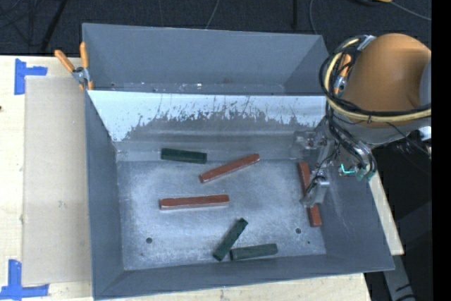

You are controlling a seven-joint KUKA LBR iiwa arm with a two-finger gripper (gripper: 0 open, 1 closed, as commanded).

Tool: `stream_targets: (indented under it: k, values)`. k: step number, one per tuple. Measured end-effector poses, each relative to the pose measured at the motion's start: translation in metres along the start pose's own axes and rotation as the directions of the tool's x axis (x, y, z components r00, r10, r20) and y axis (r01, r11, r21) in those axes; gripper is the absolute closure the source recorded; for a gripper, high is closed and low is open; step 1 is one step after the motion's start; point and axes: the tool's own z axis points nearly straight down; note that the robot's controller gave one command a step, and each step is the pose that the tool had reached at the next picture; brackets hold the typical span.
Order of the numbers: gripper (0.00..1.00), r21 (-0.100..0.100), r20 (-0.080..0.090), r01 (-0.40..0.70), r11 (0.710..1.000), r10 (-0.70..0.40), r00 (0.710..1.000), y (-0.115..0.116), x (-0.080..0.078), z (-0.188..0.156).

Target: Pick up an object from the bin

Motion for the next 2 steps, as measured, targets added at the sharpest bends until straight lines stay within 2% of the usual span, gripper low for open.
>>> stream_targets:
  k: [1,2]
  values:
    - [0.0,0.0,0.006,0.131,0.991,-0.131,0.991,0.081,-0.07,0.154]
    - [0.0,0.002,0.012,0.134,0.991,-0.134,0.991,0.08,-0.068,0.117]
